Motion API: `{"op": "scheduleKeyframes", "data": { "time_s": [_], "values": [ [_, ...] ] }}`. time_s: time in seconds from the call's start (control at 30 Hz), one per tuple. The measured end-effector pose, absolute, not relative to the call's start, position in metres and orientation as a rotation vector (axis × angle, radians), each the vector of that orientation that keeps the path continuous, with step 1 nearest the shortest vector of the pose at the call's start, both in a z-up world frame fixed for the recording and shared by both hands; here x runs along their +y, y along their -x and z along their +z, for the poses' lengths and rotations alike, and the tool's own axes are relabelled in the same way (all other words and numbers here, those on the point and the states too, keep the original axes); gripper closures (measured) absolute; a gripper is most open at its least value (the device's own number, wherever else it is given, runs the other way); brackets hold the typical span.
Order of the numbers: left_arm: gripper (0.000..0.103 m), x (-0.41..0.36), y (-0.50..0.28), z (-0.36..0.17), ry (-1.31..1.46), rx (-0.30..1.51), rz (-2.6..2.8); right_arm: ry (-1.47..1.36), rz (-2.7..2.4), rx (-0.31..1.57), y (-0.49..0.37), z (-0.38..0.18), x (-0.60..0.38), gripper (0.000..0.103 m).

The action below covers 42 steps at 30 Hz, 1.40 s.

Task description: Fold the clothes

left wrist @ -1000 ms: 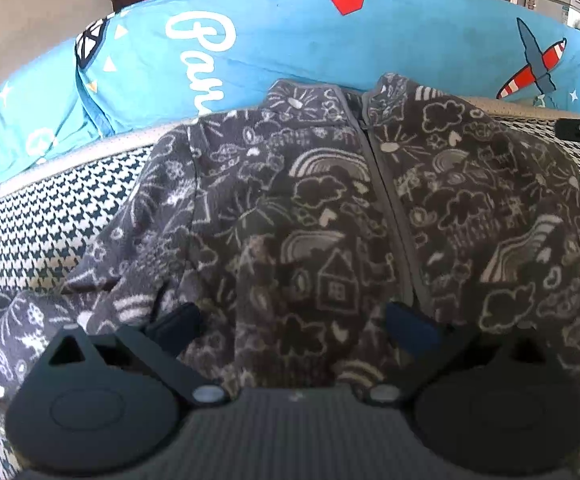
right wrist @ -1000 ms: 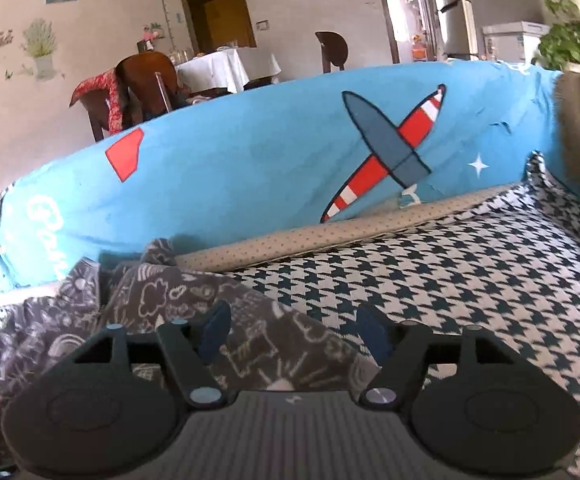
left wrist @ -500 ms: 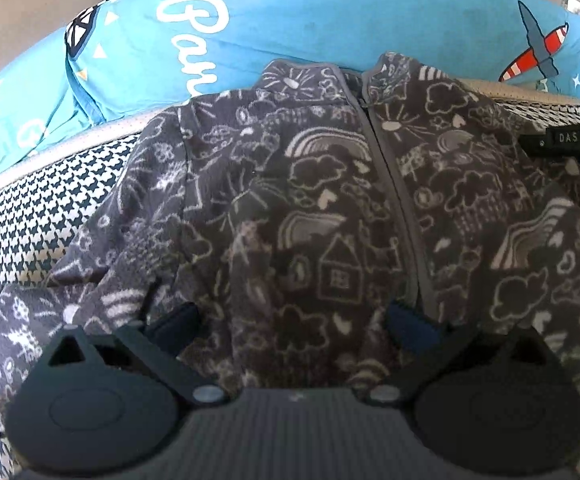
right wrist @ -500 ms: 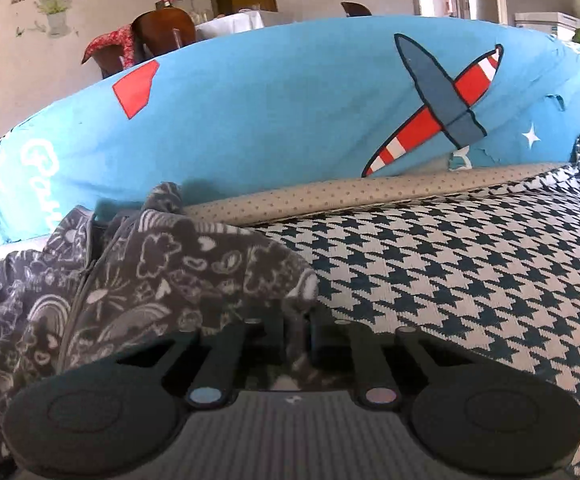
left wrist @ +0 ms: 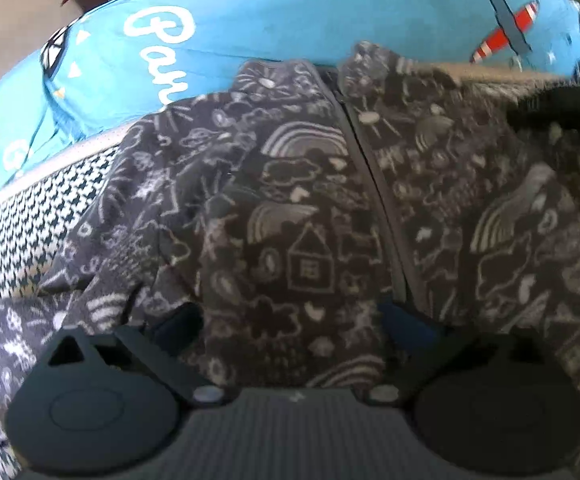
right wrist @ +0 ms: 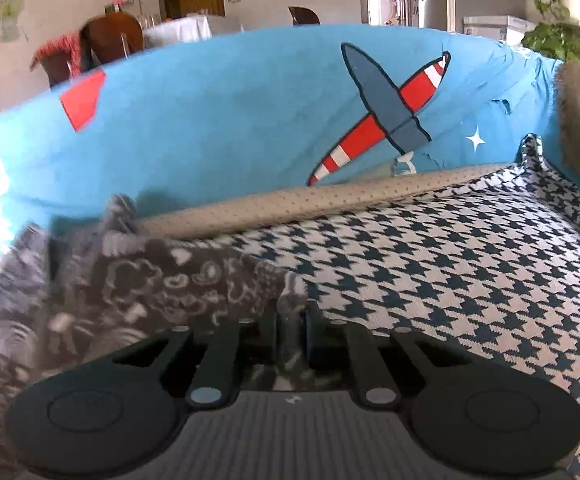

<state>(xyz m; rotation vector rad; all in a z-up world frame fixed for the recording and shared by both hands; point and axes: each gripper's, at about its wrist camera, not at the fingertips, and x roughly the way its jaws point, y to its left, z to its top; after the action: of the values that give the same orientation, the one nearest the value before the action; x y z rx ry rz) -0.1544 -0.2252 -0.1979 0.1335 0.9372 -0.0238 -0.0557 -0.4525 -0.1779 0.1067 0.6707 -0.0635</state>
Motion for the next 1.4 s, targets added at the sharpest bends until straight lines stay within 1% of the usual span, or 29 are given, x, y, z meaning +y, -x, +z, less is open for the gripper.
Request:
{"op": "scheduleKeyframes", "data": {
  "time_s": [0.13, 0.3, 0.5, 0.63, 0.77, 0.9, 1.07, 1.13, 1.17, 1.2, 1.4],
  "values": [
    [0.000, -0.226, 0.153, -0.198, -0.156, 0.922, -0.017, -0.118, -0.030, 0.659, 0.074, -0.163, -0.454, 0.081],
    [0.000, -0.232, 0.166, -0.191, -0.208, 0.849, 0.012, -0.115, -0.005, 0.636, 0.110, -0.144, -0.461, 0.067],
    [0.000, -0.232, 0.197, -0.176, -0.177, 0.789, -0.028, -0.159, -0.034, 0.633, 0.163, -0.129, -0.489, 0.058],
    [0.000, -0.232, 0.219, -0.169, -0.156, 0.752, -0.045, -0.186, -0.082, 0.648, 0.196, -0.127, -0.506, 0.056],
    [0.000, -0.228, 0.241, -0.164, -0.152, 0.723, -0.045, -0.196, -0.130, 0.664, 0.226, -0.129, -0.518, 0.046],
    [0.000, -0.221, 0.259, -0.161, -0.124, 0.715, -0.044, -0.205, -0.179, 0.681, 0.257, -0.130, -0.531, 0.044],
    [0.000, -0.209, 0.271, -0.166, -0.081, 0.735, -0.013, -0.246, -0.224, 0.694, 0.291, -0.134, -0.545, 0.043],
    [0.000, -0.204, 0.275, -0.167, -0.067, 0.739, 0.005, -0.276, -0.234, 0.696, 0.303, -0.136, -0.550, 0.041],
    [0.000, -0.202, 0.278, -0.167, -0.058, 0.740, 0.011, -0.291, -0.241, 0.696, 0.309, -0.138, -0.552, 0.036],
    [0.000, -0.199, 0.280, -0.168, -0.048, 0.742, 0.016, -0.302, -0.254, 0.699, 0.314, -0.140, -0.554, 0.033],
    [0.000, -0.195, 0.291, -0.173, -0.023, 0.760, 0.025, -0.361, -0.315, 0.735, 0.338, -0.157, -0.559, 0.032]
  ]
}}
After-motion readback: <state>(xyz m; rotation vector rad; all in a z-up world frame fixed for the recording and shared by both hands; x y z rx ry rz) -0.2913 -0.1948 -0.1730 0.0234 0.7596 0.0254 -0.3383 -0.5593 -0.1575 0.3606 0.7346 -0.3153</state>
